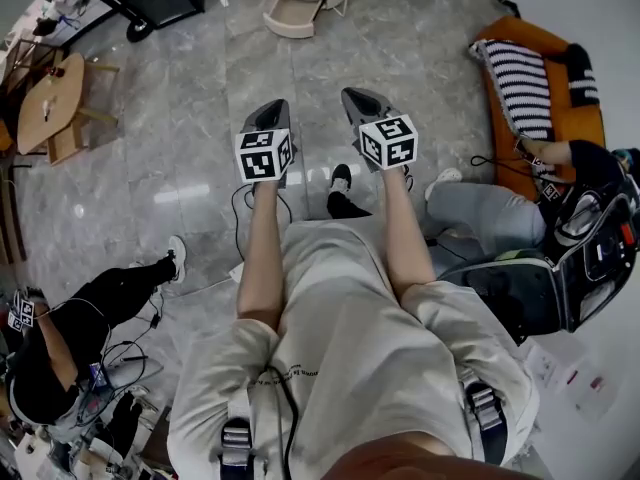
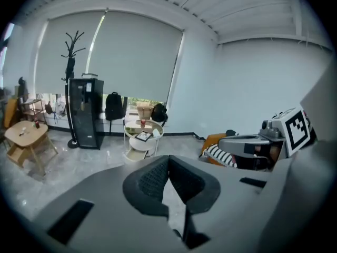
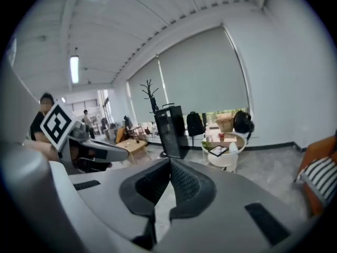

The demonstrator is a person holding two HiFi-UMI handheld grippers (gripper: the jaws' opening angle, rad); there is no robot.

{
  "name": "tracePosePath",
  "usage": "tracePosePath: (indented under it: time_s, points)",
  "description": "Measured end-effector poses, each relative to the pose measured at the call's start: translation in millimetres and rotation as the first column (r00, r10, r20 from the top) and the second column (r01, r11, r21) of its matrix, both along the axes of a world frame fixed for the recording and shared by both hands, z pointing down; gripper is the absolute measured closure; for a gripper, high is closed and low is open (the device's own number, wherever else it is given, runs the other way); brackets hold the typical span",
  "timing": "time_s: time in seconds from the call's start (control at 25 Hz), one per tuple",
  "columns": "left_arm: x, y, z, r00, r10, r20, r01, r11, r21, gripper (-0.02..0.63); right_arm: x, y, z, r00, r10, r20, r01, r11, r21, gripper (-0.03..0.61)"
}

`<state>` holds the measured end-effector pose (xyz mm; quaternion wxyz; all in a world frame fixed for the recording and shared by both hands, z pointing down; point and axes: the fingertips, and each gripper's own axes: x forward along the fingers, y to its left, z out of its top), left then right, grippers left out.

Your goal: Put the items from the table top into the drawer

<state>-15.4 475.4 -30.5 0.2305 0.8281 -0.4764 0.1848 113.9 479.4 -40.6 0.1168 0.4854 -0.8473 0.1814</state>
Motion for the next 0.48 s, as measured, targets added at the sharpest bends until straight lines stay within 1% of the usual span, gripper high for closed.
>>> tracePosePath:
  time_s: [0.04,0.08,0.16,0.24,0.32,0.4,0.48]
  points:
    - [3,-12,-7,1.000,-0.004,0.003,0.004,0.999,0.032,0.592,2,-11,-1,0.999,-0.020,0.049,0.021,1.000,-0.023,0.545]
    - [4,-25,-14,1.000,-0.012,0.005,0.012,0.998,0.063,0.592,2,-22,-5,0.997,-0.033,0.077,0.035,0.999,-0.028,0.545]
    - [3,-48,-23,1.000,-0.026,-0.011,0.027,0.995,0.095,0.592,3,-45,-10,0.996,-0.053,0.067,0.053,0.999,-0.004,0.545]
    - [14,-68,-26,0.997,-0.027,-0.065,0.033,0.996,0.085,0.592,14,-69,-13,0.996,-0.059,0.067,0.058,0.998,0.015,0.545]
    - [32,-85,-25,0.994,-0.026,-0.108,0.035,0.997,0.075,0.592,35,-91,-10,0.994,-0.043,0.101,0.042,0.999,0.004,0.545]
    - [45,-92,-22,0.993,-0.025,-0.116,0.034,0.996,0.078,0.592,48,-103,-3,0.992,-0.034,0.118,0.037,0.999,-0.017,0.545]
    - [49,-95,-19,0.993,-0.039,-0.114,0.048,0.996,0.080,0.592,53,-109,5,0.989,-0.038,0.141,0.043,0.998,-0.038,0.545]
